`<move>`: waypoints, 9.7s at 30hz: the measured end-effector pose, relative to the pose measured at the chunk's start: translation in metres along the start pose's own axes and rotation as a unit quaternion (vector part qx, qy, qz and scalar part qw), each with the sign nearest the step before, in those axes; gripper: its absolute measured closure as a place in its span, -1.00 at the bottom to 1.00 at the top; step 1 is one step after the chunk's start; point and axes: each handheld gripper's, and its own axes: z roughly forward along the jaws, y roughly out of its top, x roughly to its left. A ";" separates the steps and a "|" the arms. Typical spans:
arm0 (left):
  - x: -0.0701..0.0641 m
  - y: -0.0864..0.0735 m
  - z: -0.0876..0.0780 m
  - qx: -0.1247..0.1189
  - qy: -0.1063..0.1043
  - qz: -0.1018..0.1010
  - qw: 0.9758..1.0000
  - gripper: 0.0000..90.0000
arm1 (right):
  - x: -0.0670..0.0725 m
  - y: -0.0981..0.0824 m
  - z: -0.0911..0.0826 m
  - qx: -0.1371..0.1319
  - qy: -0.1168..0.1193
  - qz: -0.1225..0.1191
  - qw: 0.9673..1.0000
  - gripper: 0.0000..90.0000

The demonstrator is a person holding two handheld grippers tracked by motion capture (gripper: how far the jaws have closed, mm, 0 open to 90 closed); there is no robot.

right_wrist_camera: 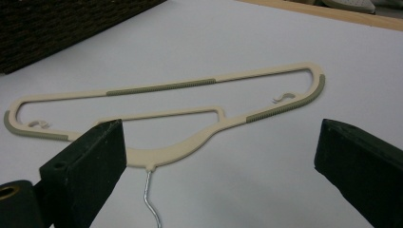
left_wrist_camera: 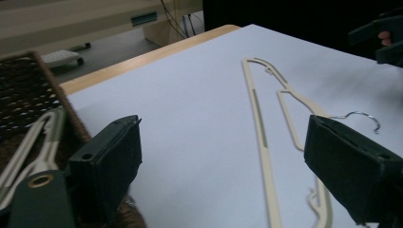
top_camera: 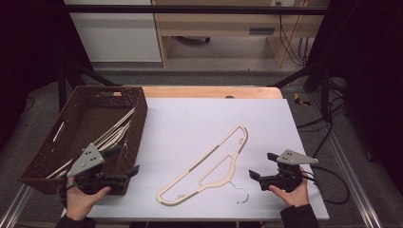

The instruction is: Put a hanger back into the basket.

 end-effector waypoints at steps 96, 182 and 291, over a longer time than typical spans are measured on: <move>-0.085 -0.040 0.112 0.136 -0.112 0.024 0.984 -0.51 | 0.053 -0.009 0.059 0.178 0.025 -0.012 0.984 0.99; -0.084 0.017 0.098 0.142 -0.088 0.055 0.984 0.78 | 0.001 0.002 0.010 -0.001 -0.020 -0.005 1.000 -0.58; 0.158 -0.035 -0.067 0.191 0.006 -0.025 0.981 0.78 | -0.002 0.001 0.006 0.000 -0.026 -0.013 1.000 -0.86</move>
